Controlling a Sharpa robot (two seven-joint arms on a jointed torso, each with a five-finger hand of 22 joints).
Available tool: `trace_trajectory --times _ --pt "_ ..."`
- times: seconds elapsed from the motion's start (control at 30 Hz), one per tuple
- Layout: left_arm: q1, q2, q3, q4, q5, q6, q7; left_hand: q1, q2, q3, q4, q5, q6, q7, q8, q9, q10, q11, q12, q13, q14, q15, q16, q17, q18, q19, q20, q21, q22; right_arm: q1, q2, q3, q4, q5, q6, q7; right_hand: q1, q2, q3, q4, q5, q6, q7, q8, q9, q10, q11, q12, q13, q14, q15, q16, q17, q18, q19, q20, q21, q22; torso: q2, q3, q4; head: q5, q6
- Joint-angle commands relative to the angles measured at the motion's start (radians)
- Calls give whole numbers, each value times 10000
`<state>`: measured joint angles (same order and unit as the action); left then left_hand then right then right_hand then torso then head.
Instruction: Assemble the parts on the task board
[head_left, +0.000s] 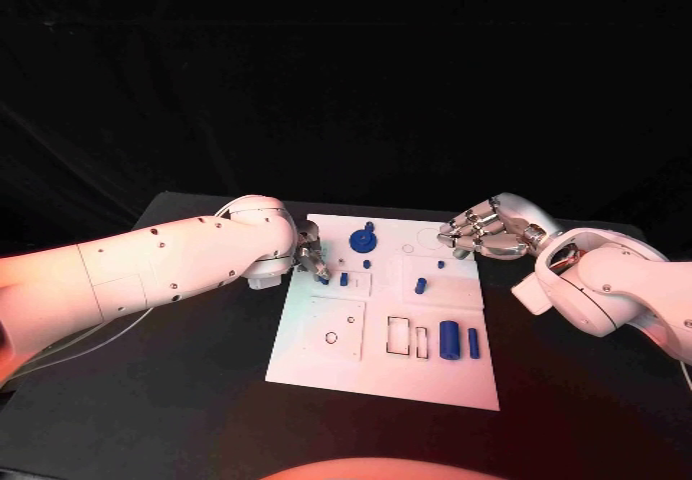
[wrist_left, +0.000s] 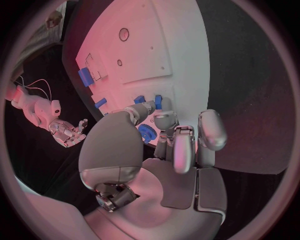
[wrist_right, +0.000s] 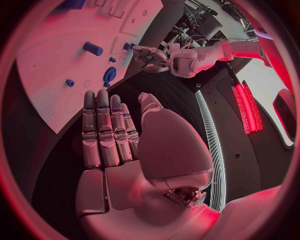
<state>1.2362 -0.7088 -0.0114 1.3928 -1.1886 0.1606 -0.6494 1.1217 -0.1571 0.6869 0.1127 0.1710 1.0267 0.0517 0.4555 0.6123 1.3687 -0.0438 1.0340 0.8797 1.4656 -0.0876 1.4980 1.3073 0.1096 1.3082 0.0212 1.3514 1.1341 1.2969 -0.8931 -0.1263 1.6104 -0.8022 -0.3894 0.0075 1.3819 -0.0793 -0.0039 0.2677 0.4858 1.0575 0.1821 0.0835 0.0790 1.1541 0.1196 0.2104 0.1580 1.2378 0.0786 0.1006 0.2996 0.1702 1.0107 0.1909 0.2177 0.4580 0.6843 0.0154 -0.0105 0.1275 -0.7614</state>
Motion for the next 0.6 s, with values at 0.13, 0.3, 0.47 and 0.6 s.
trace_trajectory --times 0.13,0.3,0.47,0.6 --pt "-47 108 -36 -68 -89 182 -58 -63 100 268 -385 -21 382 -285 53 -52 117 -29 51 20 800 -87 16 1722 -177 59 -2 37 10 -7 -9 0 26 -36 116 23 -25 72 -43 24 55 -71 -3 -22 2 -72 -4 59 -17 26 -12 -63 -8 124 45 5 -68 -13 5 0 -7 -9 -1" --pt "-47 150 -36 -123 -94 214 -59 -209 88 15 -247 -27 412 -305 61 -139 124 -42 66 42 800 -95 15 1721 -180 68 -13 33 15 -7 -21 0 32 -36 115 19 -25 72 -43 24 55 -71 -3 -22 2 -72 -4 59 -17 26 -12 -63 -8 124 45 5 -68 -13 6 1 -8 -23 -21" --pt "-47 167 -36 -163 -96 303 -64 -455 15 -500 43 -31 482 -336 73 -284 137 -62 108 97 801 -109 15 1722 -185 86 -27 31 33 -7 -31 0 36 -36 115 18 -25 72 -43 24 55 -71 -3 -22 2 -72 -4 59 -17 26 -12 -63 -8 124 45 5 -68 -13 -2 0 -1 -39 -31" --pt "-47 175 -36 -224 -99 322 -67 -532 2 -868 233 -31 525 -344 71 -398 141 -70 137 139 801 -120 14 1722 -187 96 -38 28 40 -6 -38 0 40 -36 108 16 -27 69 -46 25 74 -74 0 -23 1 -77 -3 60 -19 24 -11 -67 -8 123 46 5 -71 -19 0 4 6 -43 -32"
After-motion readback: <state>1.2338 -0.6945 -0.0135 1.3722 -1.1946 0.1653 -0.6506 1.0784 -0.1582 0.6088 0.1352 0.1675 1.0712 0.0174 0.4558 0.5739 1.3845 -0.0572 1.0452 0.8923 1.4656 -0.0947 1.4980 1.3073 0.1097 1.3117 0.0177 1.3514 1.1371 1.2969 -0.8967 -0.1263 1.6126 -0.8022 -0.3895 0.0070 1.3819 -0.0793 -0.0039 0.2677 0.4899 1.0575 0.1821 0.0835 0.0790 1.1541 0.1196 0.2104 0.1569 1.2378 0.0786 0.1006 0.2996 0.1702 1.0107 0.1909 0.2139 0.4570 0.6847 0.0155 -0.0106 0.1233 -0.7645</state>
